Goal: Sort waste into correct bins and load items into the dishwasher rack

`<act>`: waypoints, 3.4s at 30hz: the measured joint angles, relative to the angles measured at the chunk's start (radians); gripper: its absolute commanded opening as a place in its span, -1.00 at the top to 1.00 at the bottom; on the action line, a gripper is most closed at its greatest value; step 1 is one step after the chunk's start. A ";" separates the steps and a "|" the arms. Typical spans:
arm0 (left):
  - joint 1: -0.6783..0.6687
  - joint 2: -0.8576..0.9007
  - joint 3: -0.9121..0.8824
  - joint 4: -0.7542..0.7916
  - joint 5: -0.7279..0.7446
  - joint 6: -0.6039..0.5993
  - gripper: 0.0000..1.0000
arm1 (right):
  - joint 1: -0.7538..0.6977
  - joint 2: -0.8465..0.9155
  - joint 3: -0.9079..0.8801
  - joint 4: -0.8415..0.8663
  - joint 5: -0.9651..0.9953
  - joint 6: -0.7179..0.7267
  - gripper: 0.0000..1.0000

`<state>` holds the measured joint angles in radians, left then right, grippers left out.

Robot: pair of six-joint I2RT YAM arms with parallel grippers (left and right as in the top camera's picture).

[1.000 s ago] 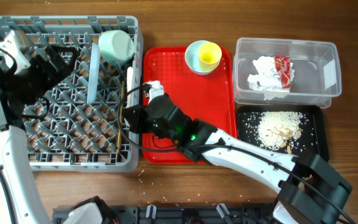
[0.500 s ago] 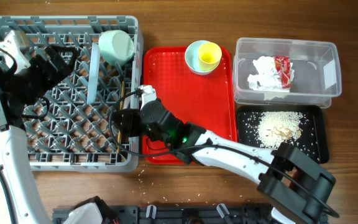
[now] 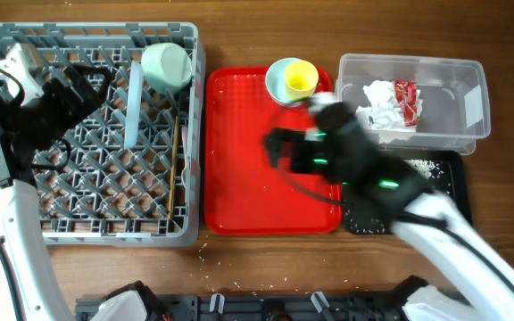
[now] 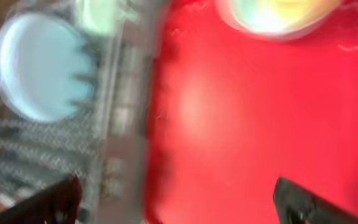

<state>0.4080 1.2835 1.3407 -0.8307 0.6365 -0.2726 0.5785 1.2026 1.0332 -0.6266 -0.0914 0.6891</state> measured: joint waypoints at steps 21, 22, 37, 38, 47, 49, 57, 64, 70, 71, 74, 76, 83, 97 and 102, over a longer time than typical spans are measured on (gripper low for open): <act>0.000 0.000 0.000 0.001 0.000 0.000 -1.00 | -0.036 0.818 0.737 -0.283 0.018 -0.591 0.15; 0.000 0.001 0.000 0.000 0.000 0.000 -1.00 | -0.028 0.855 0.737 -0.245 0.023 -0.607 0.48; 0.000 0.001 0.000 0.000 0.000 0.000 -1.00 | -0.025 1.015 0.737 0.017 0.215 -0.631 0.29; 0.000 0.001 0.000 0.000 0.000 0.000 -1.00 | -0.025 1.015 0.737 0.040 0.240 -0.633 0.30; 0.000 0.001 0.000 0.000 0.000 0.000 -1.00 | -0.025 1.015 0.736 0.039 0.314 -0.634 0.30; 0.000 0.001 0.000 0.000 0.000 0.000 -1.00 | -0.025 1.015 0.736 0.010 0.314 -0.634 0.37; 0.000 0.001 0.000 0.000 0.000 0.000 -1.00 | -0.025 1.015 0.735 -0.072 0.293 -0.635 0.45; 0.000 0.001 0.000 0.000 0.000 0.000 -1.00 | -0.036 1.015 0.734 -0.030 0.294 -0.636 0.47; 0.000 0.001 0.000 0.000 0.000 0.000 -1.00 | -0.043 1.015 0.723 -0.019 0.293 -0.638 0.48; 0.000 0.001 0.000 0.000 0.000 0.000 -1.00 | -0.043 1.015 0.715 -0.019 0.294 -0.638 0.49; 0.000 0.001 0.000 0.000 0.000 0.000 -1.00 | -0.043 1.016 0.705 -0.031 0.293 -0.639 0.50; 0.000 0.001 0.000 0.000 0.000 0.000 -1.00 | -0.043 1.016 0.704 -0.056 0.293 -0.639 0.52; 0.000 0.001 0.000 0.000 0.000 0.000 -1.00 | -0.043 1.016 0.704 -0.143 0.268 -0.639 0.60; 0.000 0.001 0.000 0.000 0.000 0.000 -1.00 | 0.002 1.015 0.710 -0.451 -0.132 -0.652 0.38; 0.000 0.001 0.000 0.000 0.000 0.000 -1.00 | 0.107 1.013 0.710 -0.484 -0.136 -0.606 0.06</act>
<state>0.4080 1.2842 1.3407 -0.8307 0.6369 -0.2729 0.6853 2.2154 1.7435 -1.1103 -0.2276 0.0834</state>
